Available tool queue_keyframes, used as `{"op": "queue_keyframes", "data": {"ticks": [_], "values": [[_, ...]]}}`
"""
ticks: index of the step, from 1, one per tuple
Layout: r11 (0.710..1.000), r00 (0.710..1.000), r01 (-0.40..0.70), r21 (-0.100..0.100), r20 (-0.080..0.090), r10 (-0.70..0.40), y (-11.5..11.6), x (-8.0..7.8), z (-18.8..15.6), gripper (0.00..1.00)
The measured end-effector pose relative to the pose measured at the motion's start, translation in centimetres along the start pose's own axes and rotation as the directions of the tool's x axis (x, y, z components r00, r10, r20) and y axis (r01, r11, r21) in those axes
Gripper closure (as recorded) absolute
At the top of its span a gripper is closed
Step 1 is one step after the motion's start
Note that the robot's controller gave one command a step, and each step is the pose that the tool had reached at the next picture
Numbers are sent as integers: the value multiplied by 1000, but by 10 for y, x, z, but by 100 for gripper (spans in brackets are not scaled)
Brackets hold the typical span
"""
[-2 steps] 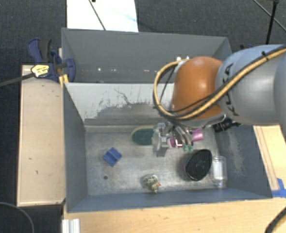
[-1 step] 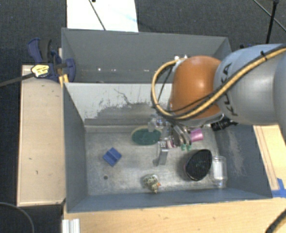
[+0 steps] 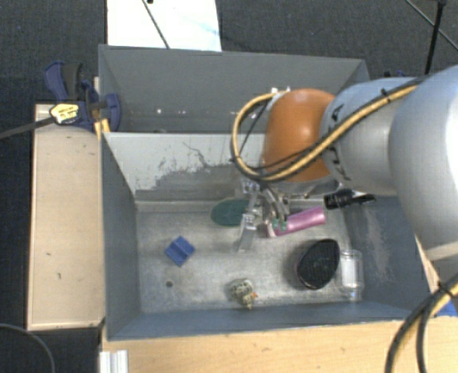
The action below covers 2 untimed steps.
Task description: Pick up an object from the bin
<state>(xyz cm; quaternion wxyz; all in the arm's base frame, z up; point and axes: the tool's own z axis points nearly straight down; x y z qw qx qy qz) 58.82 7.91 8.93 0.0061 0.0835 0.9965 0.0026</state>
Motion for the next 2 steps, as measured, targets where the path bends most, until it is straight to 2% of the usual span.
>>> {"op": "queue_keyframes", "data": {"ticks": [1,2], "values": [[1000,1000,-1,-2,15,1,0,-5,-7,100],[1000,1000,27,2,-1,-27,11,-7,-140,100]]}}
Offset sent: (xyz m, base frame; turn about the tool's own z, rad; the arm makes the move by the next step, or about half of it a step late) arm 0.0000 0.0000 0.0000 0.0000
